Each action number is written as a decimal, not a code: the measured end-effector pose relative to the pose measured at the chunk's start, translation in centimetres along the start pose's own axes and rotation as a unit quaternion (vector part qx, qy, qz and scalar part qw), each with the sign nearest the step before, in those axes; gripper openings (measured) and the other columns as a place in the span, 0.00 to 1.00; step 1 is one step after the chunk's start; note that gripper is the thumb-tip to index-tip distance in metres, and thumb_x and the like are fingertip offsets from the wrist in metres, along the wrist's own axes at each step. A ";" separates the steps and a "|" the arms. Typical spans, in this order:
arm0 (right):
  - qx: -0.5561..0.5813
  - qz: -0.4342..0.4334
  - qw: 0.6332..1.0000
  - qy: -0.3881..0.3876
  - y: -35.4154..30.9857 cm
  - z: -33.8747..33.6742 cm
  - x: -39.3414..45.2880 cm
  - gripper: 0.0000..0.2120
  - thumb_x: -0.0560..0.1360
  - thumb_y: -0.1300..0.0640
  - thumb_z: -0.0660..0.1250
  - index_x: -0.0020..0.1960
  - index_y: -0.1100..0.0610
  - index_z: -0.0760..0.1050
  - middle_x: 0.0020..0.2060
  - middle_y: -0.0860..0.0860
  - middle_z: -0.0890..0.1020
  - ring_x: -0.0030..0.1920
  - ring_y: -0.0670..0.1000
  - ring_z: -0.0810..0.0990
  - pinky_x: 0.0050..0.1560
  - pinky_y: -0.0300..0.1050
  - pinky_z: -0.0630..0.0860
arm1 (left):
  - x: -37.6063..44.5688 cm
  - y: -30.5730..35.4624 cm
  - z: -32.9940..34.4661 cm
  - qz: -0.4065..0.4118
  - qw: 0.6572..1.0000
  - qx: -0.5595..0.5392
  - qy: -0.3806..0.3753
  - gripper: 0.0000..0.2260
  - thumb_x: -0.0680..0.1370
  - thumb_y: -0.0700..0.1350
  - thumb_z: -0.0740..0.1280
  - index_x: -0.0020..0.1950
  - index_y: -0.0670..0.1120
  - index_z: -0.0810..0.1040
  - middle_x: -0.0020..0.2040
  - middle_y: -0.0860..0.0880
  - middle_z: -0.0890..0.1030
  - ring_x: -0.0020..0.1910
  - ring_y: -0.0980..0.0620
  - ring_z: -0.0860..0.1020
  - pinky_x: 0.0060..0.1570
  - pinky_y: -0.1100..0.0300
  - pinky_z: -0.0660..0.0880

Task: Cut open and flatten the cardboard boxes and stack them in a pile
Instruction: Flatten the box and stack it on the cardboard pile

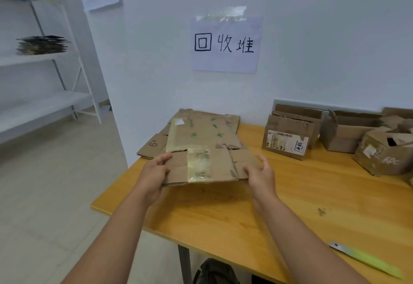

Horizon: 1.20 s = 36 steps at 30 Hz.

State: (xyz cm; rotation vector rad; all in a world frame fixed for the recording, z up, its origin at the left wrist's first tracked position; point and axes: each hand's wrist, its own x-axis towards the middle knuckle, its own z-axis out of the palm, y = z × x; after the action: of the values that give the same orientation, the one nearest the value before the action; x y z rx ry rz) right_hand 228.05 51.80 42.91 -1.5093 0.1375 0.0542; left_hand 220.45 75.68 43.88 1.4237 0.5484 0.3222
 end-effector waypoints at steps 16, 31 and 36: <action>-0.482 -0.149 0.841 -0.195 0.5 6.9 2.4 0.28 0.79 0.41 0.65 0.73 0.52 0.65 0.63 0.50 0.72 0.59 0.51 0.73 0.58 0.47 0.74 | 10.6 0.1 -3.7 0.147 0.836 0.527 0.040 0.14 0.83 0.51 0.58 0.62 0.49 0.79 0.65 0.49 0.77 0.62 0.44 0.75 0.56 0.52 0.73; -0.642 -0.188 0.694 -0.265 2.7 12.3 8.7 0.35 0.79 0.31 0.42 0.81 0.45 0.42 0.81 0.52 0.40 0.80 0.55 0.37 0.78 0.54 0.37 | 11.6 -0.2 1.1 0.170 0.779 0.604 -0.011 0.23 0.84 0.49 0.53 0.79 0.53 0.57 0.81 0.48 0.52 0.80 0.46 0.49 0.77 0.50 0.49; -0.646 -0.178 0.690 -0.273 1.4 12.3 9.6 0.30 0.80 0.34 0.45 0.80 0.43 0.53 0.80 0.51 0.52 0.79 0.56 0.49 0.77 0.55 0.48 | 13.1 -1.9 2.7 0.154 0.769 0.615 -0.081 0.22 0.85 0.56 0.45 0.80 0.57 0.55 0.81 0.52 0.51 0.80 0.46 0.48 0.77 0.47 0.46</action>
State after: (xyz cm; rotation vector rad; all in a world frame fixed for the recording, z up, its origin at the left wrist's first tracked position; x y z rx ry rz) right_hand 238.09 63.73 40.98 -2.8283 -0.8765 0.3433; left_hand 232.65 79.99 39.95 2.8189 0.3550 0.0488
